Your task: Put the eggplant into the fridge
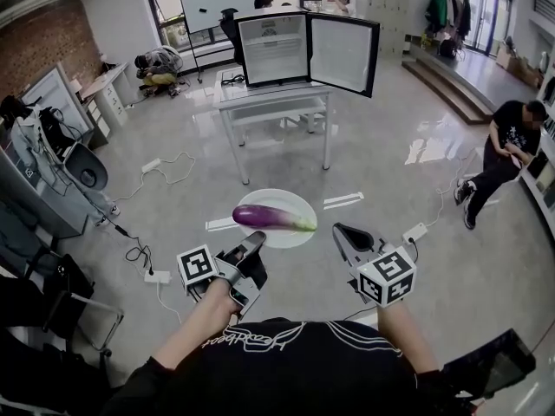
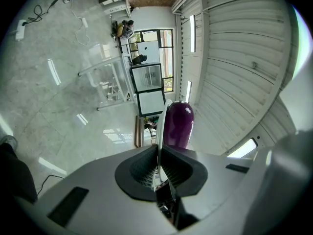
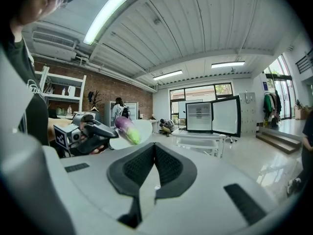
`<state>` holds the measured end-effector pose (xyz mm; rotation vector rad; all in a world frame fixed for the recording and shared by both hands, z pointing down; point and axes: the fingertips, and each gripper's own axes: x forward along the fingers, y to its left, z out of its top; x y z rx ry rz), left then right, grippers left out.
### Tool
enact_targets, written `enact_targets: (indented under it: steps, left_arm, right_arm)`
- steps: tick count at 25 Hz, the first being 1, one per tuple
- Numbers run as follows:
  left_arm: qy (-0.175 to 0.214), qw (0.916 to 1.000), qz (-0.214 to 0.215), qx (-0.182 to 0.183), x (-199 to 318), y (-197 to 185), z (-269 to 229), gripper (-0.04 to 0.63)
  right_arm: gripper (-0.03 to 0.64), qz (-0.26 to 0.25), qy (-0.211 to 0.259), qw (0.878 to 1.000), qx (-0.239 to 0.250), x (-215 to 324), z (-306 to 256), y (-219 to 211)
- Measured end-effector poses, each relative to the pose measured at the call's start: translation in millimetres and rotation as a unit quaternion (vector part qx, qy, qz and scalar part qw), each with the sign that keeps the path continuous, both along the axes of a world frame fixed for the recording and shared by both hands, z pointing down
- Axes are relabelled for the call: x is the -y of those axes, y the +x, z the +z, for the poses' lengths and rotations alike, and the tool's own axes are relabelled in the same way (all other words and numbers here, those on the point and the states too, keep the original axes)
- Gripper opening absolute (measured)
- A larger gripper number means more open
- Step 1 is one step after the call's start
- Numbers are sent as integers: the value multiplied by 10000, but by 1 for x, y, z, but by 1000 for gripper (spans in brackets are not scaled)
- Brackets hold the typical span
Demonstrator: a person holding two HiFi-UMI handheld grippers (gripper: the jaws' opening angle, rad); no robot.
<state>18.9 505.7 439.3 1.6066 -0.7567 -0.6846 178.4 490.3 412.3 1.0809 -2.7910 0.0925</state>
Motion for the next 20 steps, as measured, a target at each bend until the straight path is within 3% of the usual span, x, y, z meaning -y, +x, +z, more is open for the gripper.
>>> enact_targets:
  steps: [14,20]
  left_arm:
    - [-230,9995,1,-217,26,-22,32,26]
    - [-289,9989,-43,-366,94,-36,36,26]
  right_arm:
    - [8,2,-210,9997,-94,28,24,-24]
    - [8,-22,-398,9990,-203,93,32,-39]
